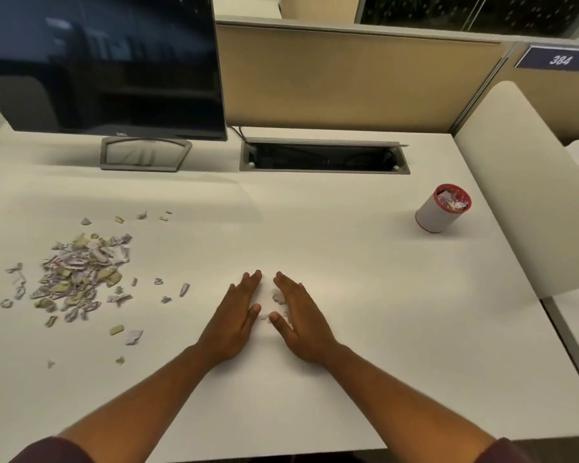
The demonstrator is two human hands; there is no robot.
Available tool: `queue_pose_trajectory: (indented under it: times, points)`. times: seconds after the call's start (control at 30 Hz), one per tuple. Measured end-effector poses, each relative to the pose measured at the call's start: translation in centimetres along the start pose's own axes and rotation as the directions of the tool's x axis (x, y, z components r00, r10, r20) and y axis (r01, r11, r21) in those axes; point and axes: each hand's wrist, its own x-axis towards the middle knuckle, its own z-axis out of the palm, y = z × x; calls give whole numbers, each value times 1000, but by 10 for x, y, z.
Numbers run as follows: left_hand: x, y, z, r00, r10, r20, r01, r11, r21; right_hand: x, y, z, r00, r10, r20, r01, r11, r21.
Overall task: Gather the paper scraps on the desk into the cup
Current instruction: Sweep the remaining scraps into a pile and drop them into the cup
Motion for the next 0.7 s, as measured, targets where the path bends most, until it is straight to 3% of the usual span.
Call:
queue_pose_trajectory:
  times: [0.07,0.17,0.27,0.4,0.7]
  points:
    - [-9,-14,-9,999,4,-45,-1,998,61,-5,3,-8,994,48,-95,-44,998,42]
    - [-17,-29,-17,995,-17,-103,30,992,123,-25,19,-20,971,94,-219,-121,987,-110]
    - [-24,-35,-15,992,-53,-118,68,990,127,-52,28,-17,964,173,-203,-224,938,-263]
    - [-26,-34,-10,989,-55,-134,76,985,154,-65,23,2,967,199,-160,-250,865,-435]
    - [-26,-31,-11,986,-82,-145,107,980,169,-26,-13,31,950,236,-203,-300,869,-394]
